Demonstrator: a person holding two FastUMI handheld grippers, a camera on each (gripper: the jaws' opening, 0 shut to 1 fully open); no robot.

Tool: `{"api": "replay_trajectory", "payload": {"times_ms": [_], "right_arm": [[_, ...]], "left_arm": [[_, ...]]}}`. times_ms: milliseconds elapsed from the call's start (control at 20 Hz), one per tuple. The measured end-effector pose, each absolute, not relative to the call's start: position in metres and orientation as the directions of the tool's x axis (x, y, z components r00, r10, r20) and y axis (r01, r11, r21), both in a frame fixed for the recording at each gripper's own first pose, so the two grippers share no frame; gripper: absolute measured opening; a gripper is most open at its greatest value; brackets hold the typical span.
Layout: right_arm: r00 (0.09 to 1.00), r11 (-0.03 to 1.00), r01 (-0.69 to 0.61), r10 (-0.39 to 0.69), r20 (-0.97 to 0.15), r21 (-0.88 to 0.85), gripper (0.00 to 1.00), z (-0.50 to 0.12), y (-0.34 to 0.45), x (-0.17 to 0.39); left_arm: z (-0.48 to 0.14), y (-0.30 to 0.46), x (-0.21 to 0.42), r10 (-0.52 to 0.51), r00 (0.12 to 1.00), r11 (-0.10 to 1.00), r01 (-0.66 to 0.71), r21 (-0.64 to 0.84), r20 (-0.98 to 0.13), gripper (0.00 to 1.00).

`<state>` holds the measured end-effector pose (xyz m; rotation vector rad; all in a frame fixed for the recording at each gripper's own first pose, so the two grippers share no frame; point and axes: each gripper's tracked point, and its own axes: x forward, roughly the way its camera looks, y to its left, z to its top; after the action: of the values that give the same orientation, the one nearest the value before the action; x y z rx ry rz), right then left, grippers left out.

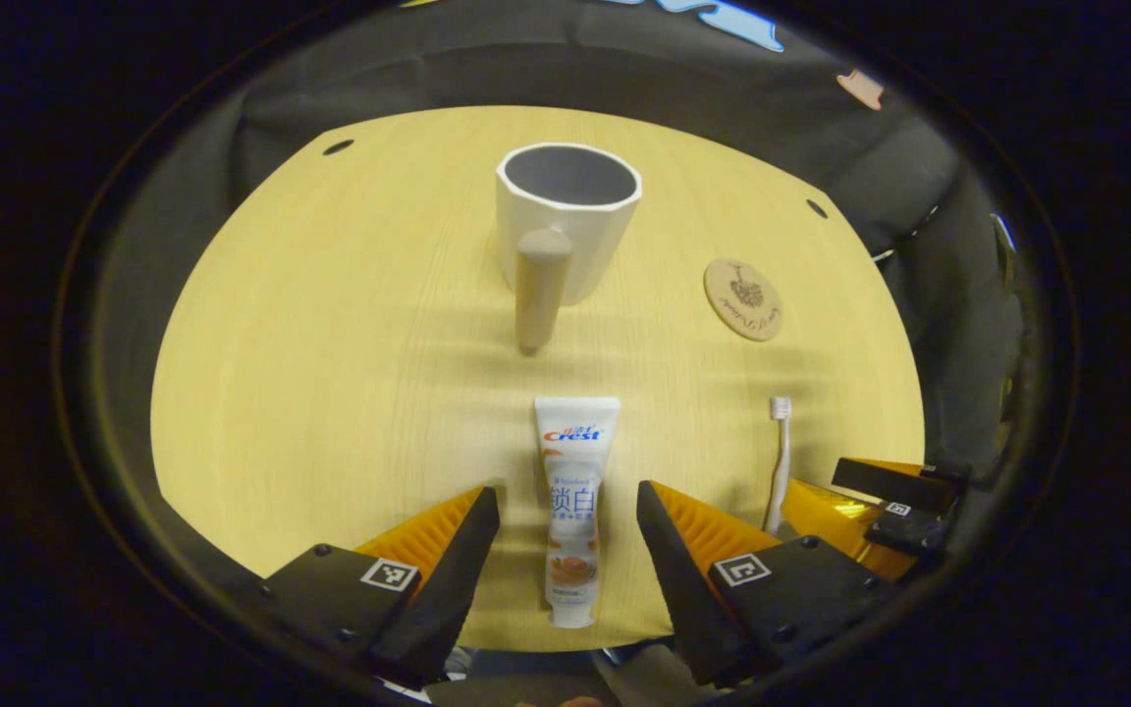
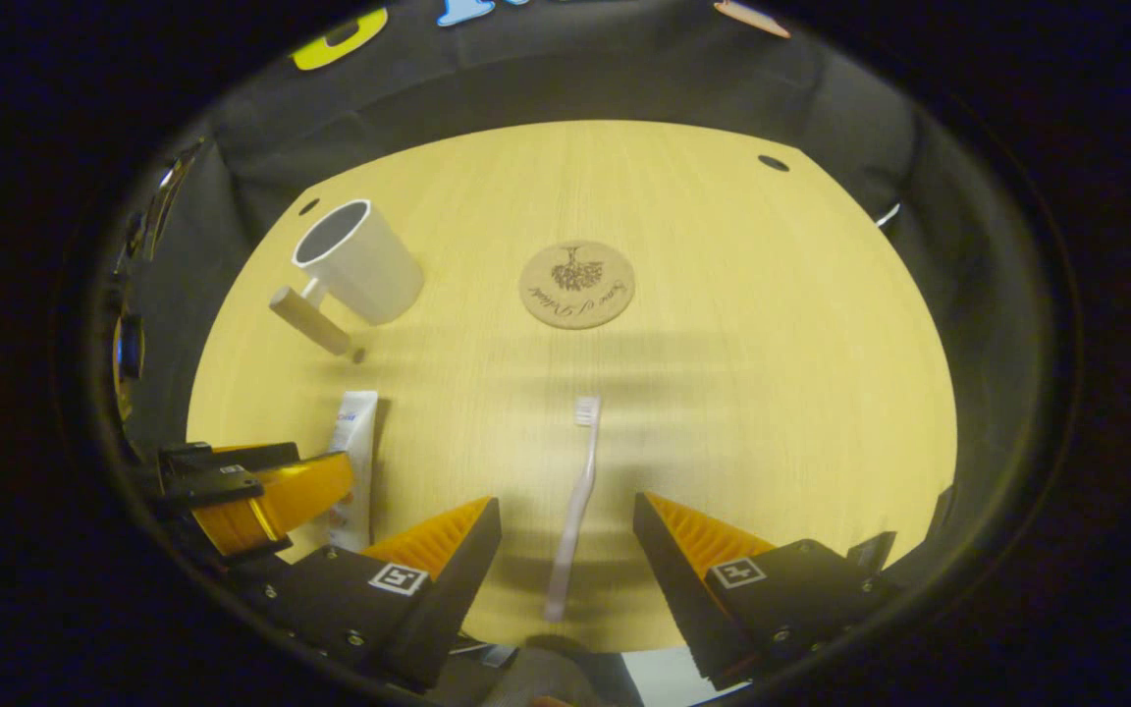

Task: Put the toothbrush and toothpaste on the desktop into the cup, then pick up the cup and place it on the coaster on the desktop.

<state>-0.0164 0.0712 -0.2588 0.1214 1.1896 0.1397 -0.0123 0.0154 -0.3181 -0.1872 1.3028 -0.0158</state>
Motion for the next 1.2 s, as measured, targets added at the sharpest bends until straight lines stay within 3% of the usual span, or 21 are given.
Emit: {"api": "replay_trajectory", "payload": {"times_ms": [350,500,550,600,650,700,750,800,950,1000,1050,1200], "right_arm": [[0.261,0.981,-0.028,0.194,-0.945,0.194,0.89,-0.278,0.082,-0.017],[0.229,0.98,-0.032,0.199,-0.953,0.197,0.85,-0.283,0.087,-0.018],[0.216,0.981,-0.034,0.193,-0.957,0.19,0.84,-0.285,0.087,-0.019],[0.205,0.983,-0.035,0.183,-0.961,0.18,0.84,-0.289,0.087,-0.021],[0.196,0.984,-0.033,0.179,-0.964,0.176,0.83,-0.291,0.087,-0.02],[0.185,0.985,-0.033,0.174,-0.967,0.171,0.76,-0.292,0.087,-0.023],[0.185,0.988,-0.031,0.158,-0.97,0.154,0.76,-0.292,0.084,-0.021],[0.179,0.989,-0.024,0.148,-0.973,0.146,0.68,-0.293,0.084,-0.021],[0.179,0.995,-0.028,0.103,-0.978,0.099,0.66,-0.296,0.076,-0.019],[0.177,0.995,-0.02,0.095,-0.98,0.093,0.47,-0.296,0.075,-0.019],[0.168,0.995,-0.024,0.096,-0.981,0.093,0.41,-0.293,0.074,-0.02],[0.145,0.996,0.003,0.087,-0.986,0.089,0.39,-0.296,0.073,-0.026]], "left_arm": [[-0.337,0.007,-0.021,-0.133,0.17,0.985,-0.082,-0.149,-0.976,0.94],[-0.343,0.006,-0.021,-0.137,0.149,0.985,-0.08,-0.15,-0.979,0.94],[-0.344,0.006,-0.021,-0.139,0.141,0.985,-0.08,-0.152,-0.98,0.87],[-0.346,0.008,-0.023,-0.133,0.126,0.986,-0.083,-0.144,-0.983,0.87],[-0.347,0.01,-0.022,-0.128,0.124,0.987,-0.078,-0.139,-0.984,0.8],[-0.347,0.011,-0.021,-0.125,0.123,0.988,-0.074,-0.135,-0.985,0.75],[-0.347,0.011,-0.022,-0.124,0.117,0.988,-0.072,-0.133,-0.985,0.78],[-0.348,0.011,-0.021,-0.126,0.117,0.989,-0.064,-0.134,-0.985,0.75],[-0.349,0.013,-0.02,-0.112,0.114,0.993,-0.032,-0.116,-0.987,0.68],[-0.35,0.012,-0.02,-0.112,0.11,0.993,-0.027,-0.115,-0.988,0.64],[-0.35,0.014,-0.018,-0.106,0.113,0.994,-0.021,-0.109,-0.988,0.59],[-0.35,0.017,-0.019,-0.103,0.11,0.994,-0.02,-0.106,-0.989,0.48]]}}
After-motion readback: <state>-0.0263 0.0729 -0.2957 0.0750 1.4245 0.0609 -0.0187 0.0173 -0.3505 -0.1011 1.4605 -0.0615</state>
